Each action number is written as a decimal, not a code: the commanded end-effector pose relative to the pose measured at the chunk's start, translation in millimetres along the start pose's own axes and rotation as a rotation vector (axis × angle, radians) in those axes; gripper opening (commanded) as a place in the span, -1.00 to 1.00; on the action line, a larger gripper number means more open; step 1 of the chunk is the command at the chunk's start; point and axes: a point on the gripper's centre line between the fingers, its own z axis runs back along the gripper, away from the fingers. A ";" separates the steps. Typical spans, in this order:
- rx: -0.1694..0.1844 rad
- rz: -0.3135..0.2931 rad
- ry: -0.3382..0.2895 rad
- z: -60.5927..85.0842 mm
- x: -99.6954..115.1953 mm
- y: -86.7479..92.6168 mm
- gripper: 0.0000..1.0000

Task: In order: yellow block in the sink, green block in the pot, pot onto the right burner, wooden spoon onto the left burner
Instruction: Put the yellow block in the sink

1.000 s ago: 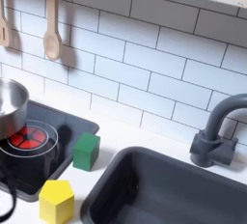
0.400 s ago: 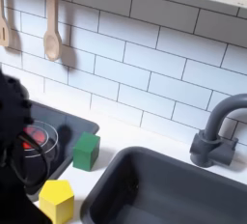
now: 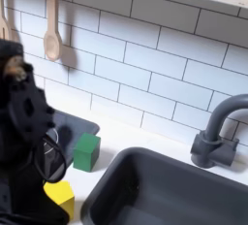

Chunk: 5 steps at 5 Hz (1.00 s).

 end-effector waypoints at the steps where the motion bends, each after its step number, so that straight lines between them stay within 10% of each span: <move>1: 0.007 0.022 -0.024 2.3 23.9 3.0 1.00; 5: 0.031 0.036 0.036 -29.3 43.0 16.7 1.00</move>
